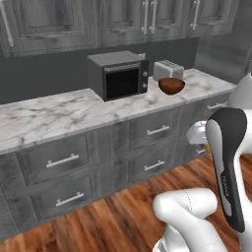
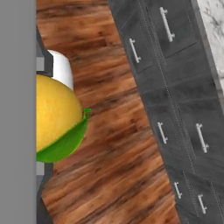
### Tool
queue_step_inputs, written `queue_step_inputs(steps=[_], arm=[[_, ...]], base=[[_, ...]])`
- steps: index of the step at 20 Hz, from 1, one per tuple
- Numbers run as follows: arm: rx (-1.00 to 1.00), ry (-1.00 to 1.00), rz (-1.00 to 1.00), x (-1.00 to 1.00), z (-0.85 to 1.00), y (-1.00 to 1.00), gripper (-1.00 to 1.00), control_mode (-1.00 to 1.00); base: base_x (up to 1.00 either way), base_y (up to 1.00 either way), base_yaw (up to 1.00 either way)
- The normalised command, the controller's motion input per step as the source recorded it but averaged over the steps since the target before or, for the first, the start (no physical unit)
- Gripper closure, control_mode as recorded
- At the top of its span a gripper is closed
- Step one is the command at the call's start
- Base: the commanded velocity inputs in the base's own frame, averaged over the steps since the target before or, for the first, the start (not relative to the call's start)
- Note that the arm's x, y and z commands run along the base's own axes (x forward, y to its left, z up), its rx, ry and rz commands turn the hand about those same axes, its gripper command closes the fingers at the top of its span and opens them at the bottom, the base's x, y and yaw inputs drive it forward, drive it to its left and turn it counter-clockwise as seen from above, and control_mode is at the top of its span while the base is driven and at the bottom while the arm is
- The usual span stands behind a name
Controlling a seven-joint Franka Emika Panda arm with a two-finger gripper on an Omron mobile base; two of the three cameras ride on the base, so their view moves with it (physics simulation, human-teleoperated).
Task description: Take the lemon wedge, broccoli, and lemon from the freezer and place them in the bowl on the counter.
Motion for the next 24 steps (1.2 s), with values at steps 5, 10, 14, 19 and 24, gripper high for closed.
queue_step_inputs(steps=[5, 10, 14, 19, 24], arm=[[0.0, 0.0, 0.0, 0.0, 0.0, 0.0, 1.0, 1.0], [0.0, 0.0, 0.0, 0.0, 0.0, 0.0, 1.0, 1.0], [0.0, 0.0, 0.0, 0.0, 0.0, 0.0, 1.0, 1.0], [0.0, 0.0, 0.0, 0.0, 0.0, 0.0, 1.0, 1.0], [0.0, 0.0, 0.0, 0.0, 0.0, 0.0, 1.0, 1.0]], base=[[1.0, 0.32, 0.16], [1.0, 0.13, 0.18], [0.74, -0.39, 0.26], [0.21, -0.92, 0.32], [0.03, -1.0, 0.29]])
